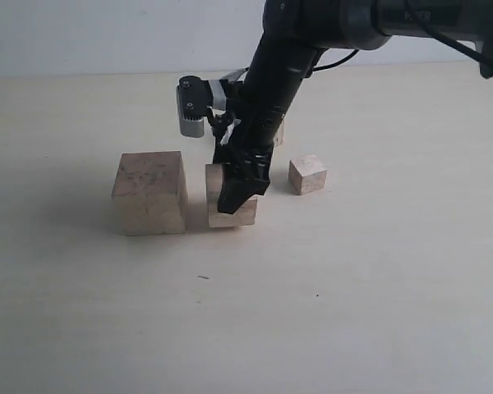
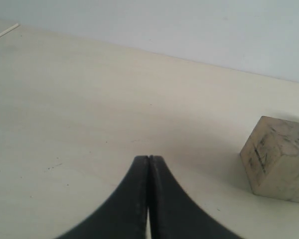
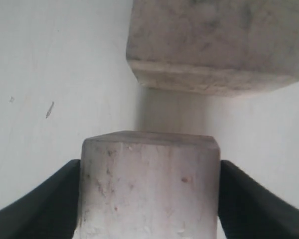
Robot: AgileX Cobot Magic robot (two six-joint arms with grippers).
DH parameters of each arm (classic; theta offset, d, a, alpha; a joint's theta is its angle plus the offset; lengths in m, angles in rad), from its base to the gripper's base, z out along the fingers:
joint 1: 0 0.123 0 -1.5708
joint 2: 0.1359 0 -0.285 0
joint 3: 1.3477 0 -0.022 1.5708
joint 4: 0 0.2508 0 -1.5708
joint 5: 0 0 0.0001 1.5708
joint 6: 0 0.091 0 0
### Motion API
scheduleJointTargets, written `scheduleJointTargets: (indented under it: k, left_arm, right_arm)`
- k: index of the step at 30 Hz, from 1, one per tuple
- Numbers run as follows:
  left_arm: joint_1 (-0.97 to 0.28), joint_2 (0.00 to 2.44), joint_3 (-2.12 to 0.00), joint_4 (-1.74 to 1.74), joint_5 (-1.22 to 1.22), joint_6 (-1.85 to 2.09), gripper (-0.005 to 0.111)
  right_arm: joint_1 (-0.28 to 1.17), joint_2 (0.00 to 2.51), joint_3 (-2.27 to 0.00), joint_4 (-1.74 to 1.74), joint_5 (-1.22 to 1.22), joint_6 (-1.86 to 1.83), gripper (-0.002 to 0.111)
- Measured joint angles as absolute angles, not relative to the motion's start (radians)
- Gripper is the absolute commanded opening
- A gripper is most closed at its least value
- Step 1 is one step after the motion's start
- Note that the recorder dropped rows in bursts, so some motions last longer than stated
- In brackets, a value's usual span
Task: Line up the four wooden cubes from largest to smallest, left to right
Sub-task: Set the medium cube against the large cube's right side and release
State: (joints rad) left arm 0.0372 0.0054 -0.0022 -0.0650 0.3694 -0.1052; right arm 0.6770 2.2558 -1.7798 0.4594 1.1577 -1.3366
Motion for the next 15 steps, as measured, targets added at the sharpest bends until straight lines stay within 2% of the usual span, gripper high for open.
scheduleJointTargets:
  k: [15]
  left_arm:
    - [0.037, 0.005, -0.002, -0.065, 0.369, -0.105, 0.0]
  right_arm:
    - [0.696, 2.275, -1.78, 0.459, 1.109, -1.331, 0.0]
